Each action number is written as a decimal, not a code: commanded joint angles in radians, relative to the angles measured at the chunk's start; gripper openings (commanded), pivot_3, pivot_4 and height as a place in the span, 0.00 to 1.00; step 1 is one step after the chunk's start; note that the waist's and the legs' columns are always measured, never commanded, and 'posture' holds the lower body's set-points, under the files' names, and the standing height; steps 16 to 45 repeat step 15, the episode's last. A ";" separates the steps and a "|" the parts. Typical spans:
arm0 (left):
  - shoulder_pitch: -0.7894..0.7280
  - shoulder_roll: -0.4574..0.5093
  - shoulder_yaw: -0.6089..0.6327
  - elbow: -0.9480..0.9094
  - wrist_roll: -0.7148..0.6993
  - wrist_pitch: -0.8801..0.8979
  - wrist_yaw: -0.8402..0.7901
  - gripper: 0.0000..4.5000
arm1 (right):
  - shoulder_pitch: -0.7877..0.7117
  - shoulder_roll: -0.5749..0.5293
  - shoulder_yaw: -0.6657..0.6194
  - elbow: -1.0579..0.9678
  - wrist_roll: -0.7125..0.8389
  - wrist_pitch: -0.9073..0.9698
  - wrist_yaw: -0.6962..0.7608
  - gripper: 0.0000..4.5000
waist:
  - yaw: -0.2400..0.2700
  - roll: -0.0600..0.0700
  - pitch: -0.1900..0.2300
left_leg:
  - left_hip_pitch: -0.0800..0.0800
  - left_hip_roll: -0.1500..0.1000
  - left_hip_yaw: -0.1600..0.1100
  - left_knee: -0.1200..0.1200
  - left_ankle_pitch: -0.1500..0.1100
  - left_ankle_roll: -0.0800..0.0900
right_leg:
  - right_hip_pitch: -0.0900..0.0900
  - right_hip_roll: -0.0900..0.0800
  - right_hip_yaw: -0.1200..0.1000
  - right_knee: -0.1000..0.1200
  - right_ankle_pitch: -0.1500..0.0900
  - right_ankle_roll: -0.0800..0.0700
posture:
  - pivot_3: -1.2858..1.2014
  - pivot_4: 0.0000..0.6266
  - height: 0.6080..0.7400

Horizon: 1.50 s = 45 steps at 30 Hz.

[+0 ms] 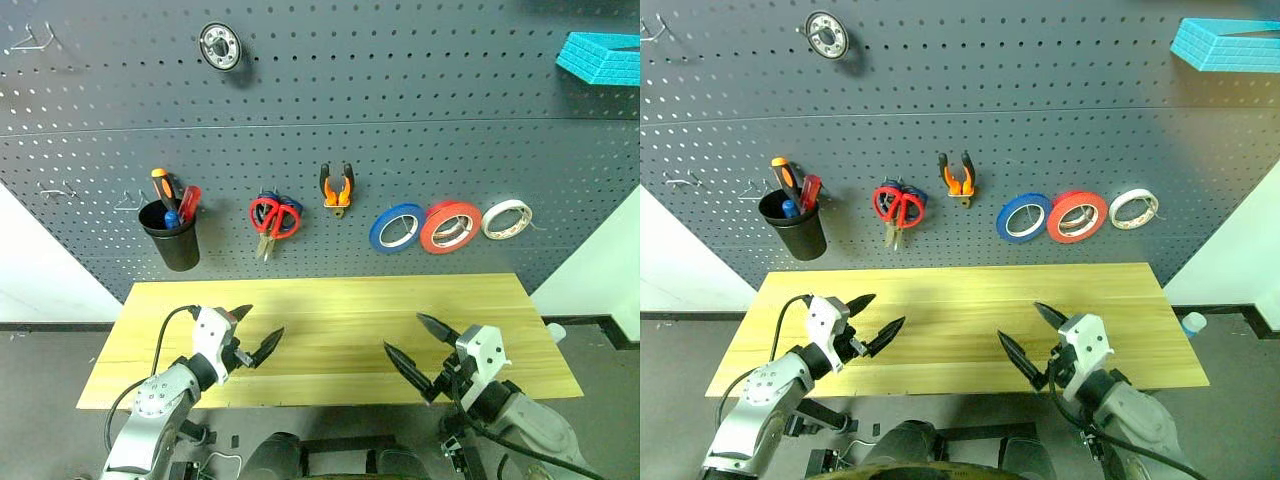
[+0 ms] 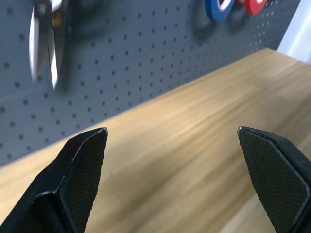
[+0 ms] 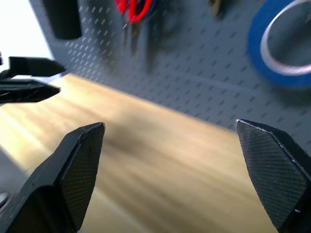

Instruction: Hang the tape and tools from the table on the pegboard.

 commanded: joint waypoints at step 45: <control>-0.104 -0.039 0.034 0.483 -0.019 -0.305 -0.236 0.99 | -0.002 -0.019 0.006 0.040 0.015 -0.051 0.090 1.00 | 0.000 -0.005 -0.005 | 0.002 0.000 0.000 0.000 0.000 0.000 | 0.000 0.000 0.000 -0.001 0.000 0.000 | 0.55 0.00 0.89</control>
